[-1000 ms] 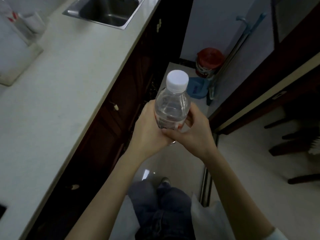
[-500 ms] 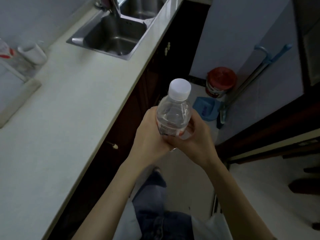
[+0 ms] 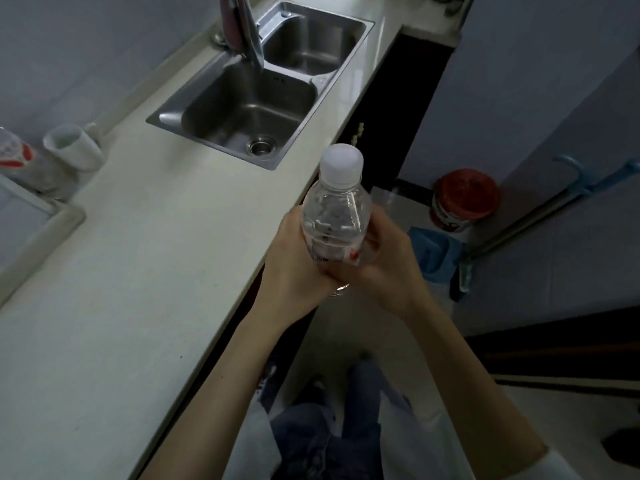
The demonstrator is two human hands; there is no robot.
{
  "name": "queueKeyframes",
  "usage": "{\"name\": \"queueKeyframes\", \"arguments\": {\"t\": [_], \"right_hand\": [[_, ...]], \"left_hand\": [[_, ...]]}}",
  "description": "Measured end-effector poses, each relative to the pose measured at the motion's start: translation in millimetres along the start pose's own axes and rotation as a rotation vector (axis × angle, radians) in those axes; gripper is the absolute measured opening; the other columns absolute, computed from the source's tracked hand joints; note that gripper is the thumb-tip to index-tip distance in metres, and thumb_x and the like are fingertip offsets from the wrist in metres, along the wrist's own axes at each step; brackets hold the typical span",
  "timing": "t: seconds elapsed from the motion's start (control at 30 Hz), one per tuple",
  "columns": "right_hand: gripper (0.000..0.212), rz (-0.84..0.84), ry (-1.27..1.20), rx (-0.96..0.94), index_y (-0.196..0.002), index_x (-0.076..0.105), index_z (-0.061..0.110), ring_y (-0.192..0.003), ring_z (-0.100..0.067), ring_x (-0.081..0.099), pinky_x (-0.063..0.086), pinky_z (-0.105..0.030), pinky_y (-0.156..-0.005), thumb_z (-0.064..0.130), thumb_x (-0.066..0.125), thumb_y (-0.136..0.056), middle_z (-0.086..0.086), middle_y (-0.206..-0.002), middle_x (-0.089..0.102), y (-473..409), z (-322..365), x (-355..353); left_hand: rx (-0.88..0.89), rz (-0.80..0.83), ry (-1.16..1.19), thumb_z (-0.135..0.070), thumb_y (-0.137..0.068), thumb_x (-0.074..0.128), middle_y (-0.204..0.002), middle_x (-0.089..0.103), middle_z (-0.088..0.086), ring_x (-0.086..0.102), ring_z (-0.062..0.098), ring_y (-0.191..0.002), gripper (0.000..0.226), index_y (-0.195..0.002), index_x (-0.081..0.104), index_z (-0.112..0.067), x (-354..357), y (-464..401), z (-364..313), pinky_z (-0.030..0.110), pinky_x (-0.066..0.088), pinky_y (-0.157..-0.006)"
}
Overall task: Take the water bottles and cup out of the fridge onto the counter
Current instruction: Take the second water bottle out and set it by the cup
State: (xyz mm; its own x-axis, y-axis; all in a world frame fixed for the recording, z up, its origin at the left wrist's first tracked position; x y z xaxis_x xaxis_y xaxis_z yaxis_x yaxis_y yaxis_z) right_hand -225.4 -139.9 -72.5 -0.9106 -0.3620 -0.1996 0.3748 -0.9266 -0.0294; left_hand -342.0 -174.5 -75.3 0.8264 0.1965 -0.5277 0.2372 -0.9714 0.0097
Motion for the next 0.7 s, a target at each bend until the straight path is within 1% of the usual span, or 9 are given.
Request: {"name": "queueKeyframes", "arguments": {"t": [0.07,0.13,0.2,0.3,0.4,0.5,0.57,0.63,0.7], "right_hand": [[0.074,0.022,-0.011,0.006,-0.127,0.052,0.015,-0.105,-0.009,0.064,0.053,-0.034,-0.091,0.023,0.083,-0.061,0.004,-0.114,0.066,-18.1,-5.0,0.7],[0.071,0.064,-0.009,0.007,-0.124,0.053,0.017,-0.104,-0.013,0.065,0.053,-0.041,-0.091,0.020,0.085,-0.061,0.001,-0.112,0.067,-41.5,-10.9,1.9],[0.070,0.124,-0.001,-0.002,-0.123,0.054,0.017,-0.104,-0.015,0.065,0.053,-0.044,-0.091,0.016,0.086,-0.061,0.000,-0.112,0.068,-68.5,-15.9,3.8],[0.069,0.226,0.023,-0.030,-0.123,0.053,0.014,-0.106,-0.013,0.064,0.052,-0.038,-0.092,0.014,0.085,-0.062,0.000,-0.113,0.067,-112.9,-18.0,7.8],[0.069,0.350,0.037,-0.048,-0.123,0.052,0.012,-0.106,-0.011,0.063,0.052,-0.032,-0.092,0.015,0.084,-0.062,0.001,-0.114,0.066,-159.3,-20.1,13.4],[0.068,0.469,0.058,-0.067,-0.119,0.053,0.016,-0.104,-0.005,0.063,0.050,-0.024,-0.089,0.015,0.085,-0.060,0.006,-0.111,0.066,-201.7,-19.0,19.3],[0.066,0.543,0.073,-0.078,-0.116,0.053,0.020,-0.103,-0.005,0.063,0.050,-0.022,-0.089,0.018,0.085,-0.059,0.008,-0.109,0.066,-225.3,-17.7,25.9],[0.065,0.611,0.092,-0.100,-0.115,0.052,0.023,-0.103,-0.003,0.062,0.050,-0.020,-0.088,0.019,0.085,-0.059,0.011,-0.108,0.065,-245.1,-15.9,34.1],[0.066,0.676,0.098,-0.109,-0.114,0.052,0.024,-0.100,0.001,0.061,0.048,-0.015,-0.085,0.018,0.087,-0.059,0.015,-0.106,0.064,-261.2,-16.7,44.2]], "left_hand": [[-0.015,-0.008,0.052,-0.028,-0.050,0.078,-0.116,0.057,-0.003,0.053,0.006,-0.100,0.081,-0.122,0.043,-0.023,-2.8,-13.0,2.3,0.008,0.039,-0.079],[-0.026,-0.060,0.032,-0.027,-0.056,0.076,-0.111,0.058,-0.007,0.055,0.001,-0.094,0.064,-0.112,0.045,-0.030,-5.2,-30.9,4.3,0.011,0.044,-0.077],[-0.040,-0.148,-0.040,-0.026,-0.068,0.071,-0.108,0.056,-0.012,0.050,-0.006,-0.088,0.046,-0.111,0.053,-0.024,-7.5,-51.0,4.5,0.002,0.040,-0.071],[-0.080,-0.254,-0.078,-0.035,-0.070,0.059,-0.107,0.043,-0.018,0.033,-0.016,-0.089,0.048,-0.115,0.056,-0.020,-10.8,-83.2,4.8,-0.007,0.031,-0.070],[-0.106,-0.304,-0.076,-0.038,-0.067,0.055,-0.107,0.058,-0.013,0.038,-0.010,-0.088,0.039,-0.100,0.052,-0.018,-12.6,-118.0,10.1,0.010,0.037,-0.072],[-0.217,-0.359,-0.009,-0.042,-0.064,0.053,-0.096,0.054,-0.020,0.048,-0.003,-0.083,0.061,-0.111,0.056,-0.002,-19.4,-150.5,20.5,0.024,0.049,-0.085],[-0.232,-0.416,-0.049,-0.033,-0.067,0.067,-0.091,0.061,-0.009,0.057,0.006,-0.086,0.038,-0.100,0.059,-0.017,-25.6,-165.8,22.9,0.031,0.052,-0.078],[-0.251,-0.433,-0.066,-0.038,-0.072,0.067,-0.105,0.062,-0.002,0.058,0.011,-0.099,0.040,-0.108,0.058,-0.026,-28.3,-177.9,29.1,0.032,0.051,-0.085],[-0.326,-0.449,-0.041,-0.032,-0.078,0.068,-0.119,0.058,0.005,0.054,0.017,-0.111,0.048,-0.122,0.054,-0.017,-29.3,-186.9,39.3,0.035,0.045,-0.094]]}}
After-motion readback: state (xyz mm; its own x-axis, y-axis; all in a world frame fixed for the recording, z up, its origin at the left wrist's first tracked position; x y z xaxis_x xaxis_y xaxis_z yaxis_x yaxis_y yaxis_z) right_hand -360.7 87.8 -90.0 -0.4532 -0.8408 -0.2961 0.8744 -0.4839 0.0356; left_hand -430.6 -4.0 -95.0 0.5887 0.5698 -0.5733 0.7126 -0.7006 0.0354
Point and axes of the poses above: each hand's wrist, its own y-axis away from the middle knuckle, its own x-axis out of the palm, z = x × y, the point moved 6 cm from there along -y, towards the middle knuckle
